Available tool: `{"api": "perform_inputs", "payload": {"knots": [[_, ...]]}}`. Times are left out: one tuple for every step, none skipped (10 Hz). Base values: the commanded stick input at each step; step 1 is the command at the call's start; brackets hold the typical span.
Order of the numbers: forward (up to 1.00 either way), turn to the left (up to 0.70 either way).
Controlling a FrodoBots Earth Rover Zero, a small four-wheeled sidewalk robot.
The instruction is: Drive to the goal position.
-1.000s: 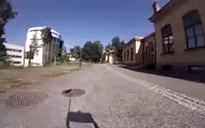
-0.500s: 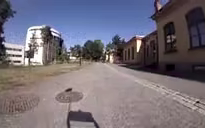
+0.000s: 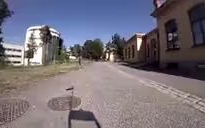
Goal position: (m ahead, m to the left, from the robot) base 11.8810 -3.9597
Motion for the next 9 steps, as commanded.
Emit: {"api": "perform_inputs", "payload": {"knots": [[0.7,0.0],[0.7,0.0],[0.7,0.0],[0.7,0.0],[0.7,0.0],[0.7,0.0],[0.7,0.0],[0.7,0.0],[0.7,0.0]]}}
